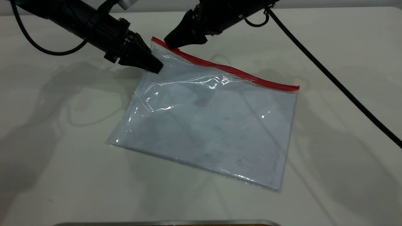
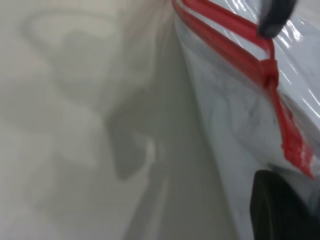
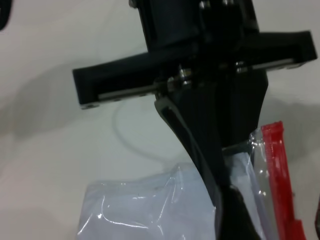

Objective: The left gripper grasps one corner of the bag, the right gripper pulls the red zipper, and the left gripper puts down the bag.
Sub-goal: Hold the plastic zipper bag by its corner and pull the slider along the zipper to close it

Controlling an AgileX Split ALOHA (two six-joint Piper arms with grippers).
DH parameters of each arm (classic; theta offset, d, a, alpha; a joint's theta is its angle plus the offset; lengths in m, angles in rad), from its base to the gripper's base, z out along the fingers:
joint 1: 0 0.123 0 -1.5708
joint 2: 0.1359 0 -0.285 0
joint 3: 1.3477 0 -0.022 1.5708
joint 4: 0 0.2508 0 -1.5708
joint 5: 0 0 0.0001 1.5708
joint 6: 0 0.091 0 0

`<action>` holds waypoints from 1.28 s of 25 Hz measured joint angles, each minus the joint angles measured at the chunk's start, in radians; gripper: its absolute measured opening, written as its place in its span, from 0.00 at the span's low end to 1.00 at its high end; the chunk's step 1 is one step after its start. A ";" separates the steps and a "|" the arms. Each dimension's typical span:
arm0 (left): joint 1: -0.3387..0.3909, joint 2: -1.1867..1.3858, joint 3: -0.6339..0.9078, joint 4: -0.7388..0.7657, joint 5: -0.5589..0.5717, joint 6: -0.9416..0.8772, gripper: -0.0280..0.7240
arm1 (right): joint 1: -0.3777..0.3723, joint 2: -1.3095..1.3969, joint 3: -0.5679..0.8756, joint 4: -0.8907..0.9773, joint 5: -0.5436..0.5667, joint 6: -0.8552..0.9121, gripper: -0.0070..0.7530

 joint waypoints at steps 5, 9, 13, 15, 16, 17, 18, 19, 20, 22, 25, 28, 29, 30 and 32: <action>-0.002 0.000 0.000 0.001 0.001 0.019 0.11 | 0.000 0.009 0.000 0.007 -0.001 -0.017 0.57; -0.003 0.000 0.000 0.002 0.001 0.022 0.11 | -0.001 0.015 0.000 0.008 -0.005 -0.018 0.57; -0.003 0.000 0.000 0.002 0.001 0.023 0.11 | -0.001 0.029 -0.001 0.017 -0.020 -0.021 0.57; -0.003 0.000 0.000 0.002 0.001 0.025 0.11 | -0.001 0.036 -0.001 0.023 -0.036 -0.022 0.57; -0.003 0.000 0.000 0.002 0.001 0.025 0.11 | -0.001 0.040 -0.001 0.024 -0.041 -0.022 0.57; -0.003 0.000 0.000 0.002 0.001 0.025 0.11 | -0.001 0.042 -0.001 0.026 -0.042 -0.022 0.57; -0.003 0.000 0.000 0.002 0.001 0.025 0.11 | -0.001 0.042 -0.001 0.026 -0.042 -0.022 0.57; -0.003 0.000 0.000 0.002 0.001 0.025 0.11 | -0.001 0.044 -0.001 0.026 -0.042 -0.022 0.57; -0.003 0.000 0.000 0.002 0.001 0.025 0.11 | -0.001 0.044 -0.001 0.030 -0.042 -0.022 0.57; -0.003 0.000 0.000 0.002 0.001 0.025 0.11 | -0.001 0.044 -0.001 0.037 -0.042 -0.027 0.55; -0.003 0.000 0.000 0.003 0.001 0.025 0.11 | -0.001 0.044 -0.001 0.048 -0.035 -0.048 0.47; -0.003 0.000 0.000 0.003 -0.005 0.025 0.11 | -0.001 0.044 -0.001 0.065 -0.025 -0.063 0.34; -0.003 0.000 0.000 0.003 -0.008 0.025 0.11 | -0.001 0.044 -0.001 0.066 -0.023 -0.065 0.29; -0.003 0.000 0.000 0.003 -0.009 0.025 0.11 | -0.001 0.044 -0.001 0.066 -0.023 -0.066 0.24; -0.003 0.000 0.000 0.003 -0.009 0.025 0.11 | -0.001 0.044 -0.001 0.067 -0.023 -0.066 0.14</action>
